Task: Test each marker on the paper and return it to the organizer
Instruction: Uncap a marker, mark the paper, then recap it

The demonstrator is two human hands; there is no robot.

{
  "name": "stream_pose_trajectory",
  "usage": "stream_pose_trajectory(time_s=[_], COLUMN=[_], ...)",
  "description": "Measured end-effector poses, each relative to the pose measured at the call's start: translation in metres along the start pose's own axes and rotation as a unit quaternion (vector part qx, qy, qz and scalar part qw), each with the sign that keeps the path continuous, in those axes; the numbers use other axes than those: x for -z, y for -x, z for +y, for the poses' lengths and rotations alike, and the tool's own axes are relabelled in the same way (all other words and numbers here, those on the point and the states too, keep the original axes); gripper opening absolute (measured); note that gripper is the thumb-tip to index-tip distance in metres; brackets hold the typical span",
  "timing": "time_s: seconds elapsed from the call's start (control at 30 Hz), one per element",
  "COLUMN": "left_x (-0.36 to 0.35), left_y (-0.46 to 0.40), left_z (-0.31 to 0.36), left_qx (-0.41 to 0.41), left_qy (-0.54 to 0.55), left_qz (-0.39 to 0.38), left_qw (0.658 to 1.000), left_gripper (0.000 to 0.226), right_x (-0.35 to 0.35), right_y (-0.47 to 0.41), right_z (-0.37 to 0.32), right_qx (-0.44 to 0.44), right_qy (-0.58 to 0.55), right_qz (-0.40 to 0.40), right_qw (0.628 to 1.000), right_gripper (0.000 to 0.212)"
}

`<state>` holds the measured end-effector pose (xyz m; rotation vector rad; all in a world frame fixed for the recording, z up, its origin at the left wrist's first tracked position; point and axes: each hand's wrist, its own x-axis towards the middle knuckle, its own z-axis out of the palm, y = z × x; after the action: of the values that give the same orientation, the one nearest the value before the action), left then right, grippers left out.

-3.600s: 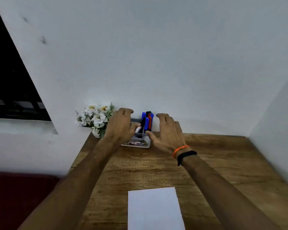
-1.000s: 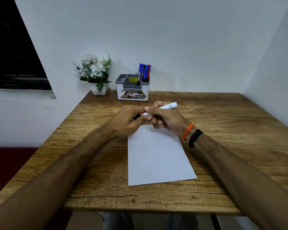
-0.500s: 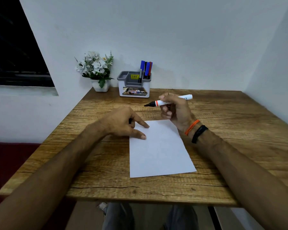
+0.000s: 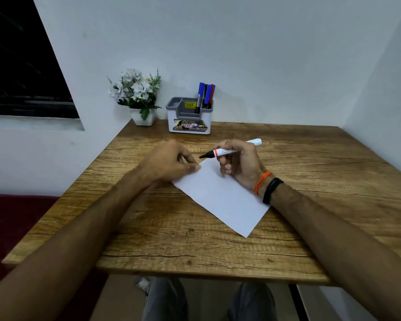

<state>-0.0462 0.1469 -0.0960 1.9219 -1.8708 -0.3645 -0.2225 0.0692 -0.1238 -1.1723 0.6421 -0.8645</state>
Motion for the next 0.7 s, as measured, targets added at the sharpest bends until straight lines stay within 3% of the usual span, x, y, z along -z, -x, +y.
stream_pose_trajectory(time_s=[0.23, 0.47, 0.7], left_x=[0.006, -0.003, -0.005], left_y=[-0.020, -0.023, -0.026], left_z=[-0.022, -0.034, -0.042], left_qx=[-0.073, -0.103, -0.132], left_qy=[0.021, 0.053, 0.056], left_qz=[-0.100, -0.096, -0.075], left_qw=[0.992, 0.989, 0.987], left_gripper=[0.016, 0.011, 0.044], right_x=[0.003, -0.004, -0.019], right_y=[-0.005, -0.005, 0.007], right_z=[-0.002, -0.005, 0.003], right_qx=[0.000, -0.002, 0.015], right_qy=[0.062, 0.106, 0.132], right_qz=[-0.092, -0.133, -0.151], right_qw=[0.994, 0.985, 0.980], right_gripper=[0.017, 0.028, 0.028])
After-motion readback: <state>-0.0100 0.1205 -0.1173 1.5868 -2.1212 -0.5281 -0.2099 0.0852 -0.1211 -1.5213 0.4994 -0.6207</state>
